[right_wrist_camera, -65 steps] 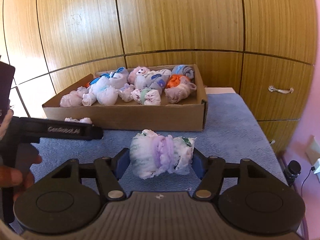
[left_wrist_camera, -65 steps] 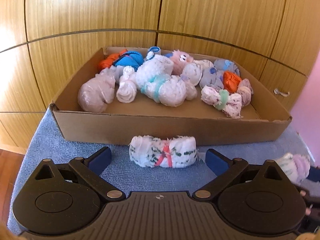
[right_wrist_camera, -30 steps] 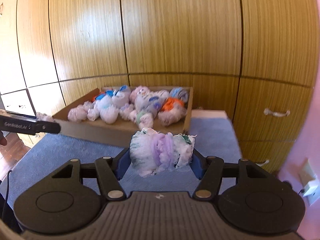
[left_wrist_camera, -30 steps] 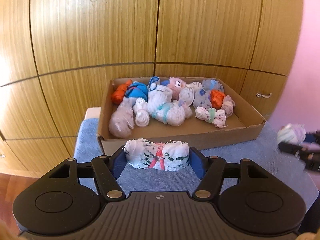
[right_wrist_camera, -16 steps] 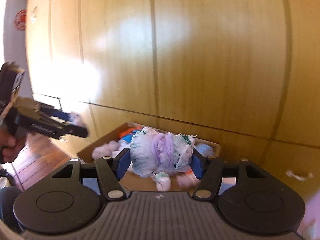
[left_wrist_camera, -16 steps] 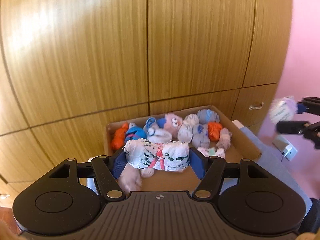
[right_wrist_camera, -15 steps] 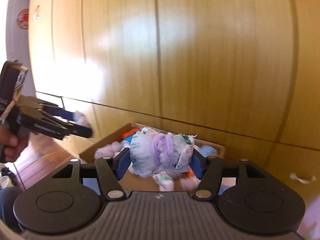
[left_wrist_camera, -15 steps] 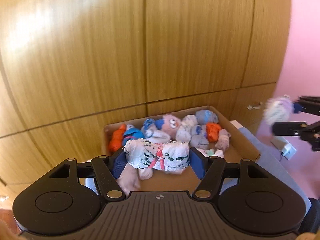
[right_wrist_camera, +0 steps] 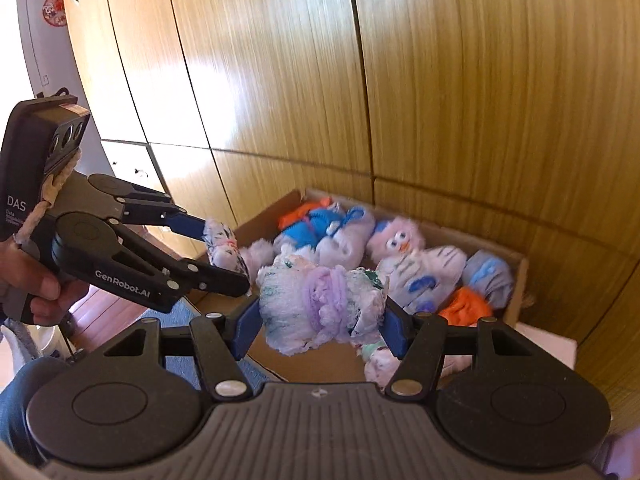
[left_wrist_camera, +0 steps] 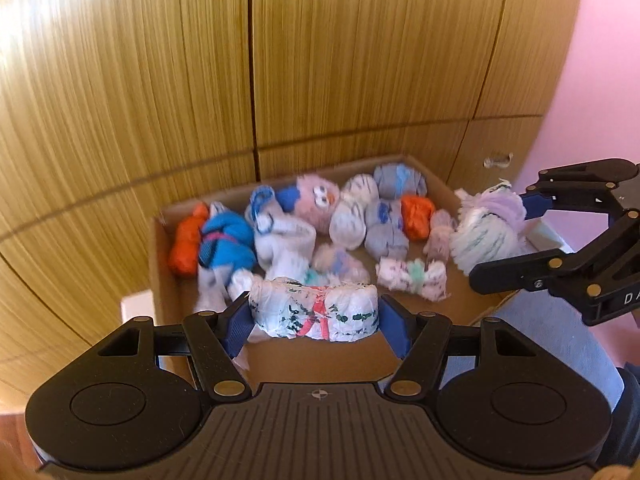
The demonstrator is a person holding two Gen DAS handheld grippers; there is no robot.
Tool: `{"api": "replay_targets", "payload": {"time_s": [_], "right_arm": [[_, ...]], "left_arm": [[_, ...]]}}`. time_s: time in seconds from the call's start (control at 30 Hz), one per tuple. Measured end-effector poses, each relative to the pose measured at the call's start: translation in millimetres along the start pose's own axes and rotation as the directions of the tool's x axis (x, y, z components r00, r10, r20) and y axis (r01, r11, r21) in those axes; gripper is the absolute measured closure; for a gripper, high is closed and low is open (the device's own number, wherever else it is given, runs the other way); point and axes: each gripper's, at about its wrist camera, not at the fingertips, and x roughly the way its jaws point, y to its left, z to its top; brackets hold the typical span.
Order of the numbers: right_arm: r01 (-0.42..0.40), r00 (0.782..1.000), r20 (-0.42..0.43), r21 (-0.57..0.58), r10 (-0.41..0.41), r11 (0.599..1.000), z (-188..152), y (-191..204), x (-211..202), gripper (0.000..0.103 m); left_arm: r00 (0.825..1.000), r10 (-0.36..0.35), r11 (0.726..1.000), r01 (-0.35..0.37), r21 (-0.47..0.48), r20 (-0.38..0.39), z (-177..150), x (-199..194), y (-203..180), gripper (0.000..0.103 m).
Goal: Organize objects
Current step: 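Carry both bundles into the box and open both grippers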
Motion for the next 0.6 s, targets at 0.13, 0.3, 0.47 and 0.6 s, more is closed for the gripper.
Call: {"api": "replay_targets", "payload": {"time_s": [0.13, 0.3, 0.47, 0.6], "right_arm": [[-0.015, 0.999, -0.046, 0.023, 0.016, 1.000, -2.9, -5.7, 14.5, 0.044], [-0.035, 0.995, -0.094, 0.041, 0.039, 0.999, -7.3, -9.4, 26.9, 0.044], [-0.046, 0.990, -0.132, 0.035, 0.050, 0.998, -12.7, -6.5, 37.6, 0.044], [-0.042, 0.985, -0.164, 0.032, 0.047, 0.999, -16.2, -3.6, 49.9, 0.044]], "left_arm": [[0.999, -0.013, 1.000, 0.012, -0.011, -0.051, -1.2, 17.0, 5.3, 0.032], [0.996, -0.016, 1.000, 0.015, -0.015, -0.083, -5.6, 30.8, 9.2, 0.032], [0.996, -0.022, 0.999, 0.018, -0.044, -0.090, -14.3, 39.8, 10.7, 0.032], [0.996, -0.009, 0.999, 0.004, -0.052, -0.090, -21.0, 45.8, 10.3, 0.032]]}}
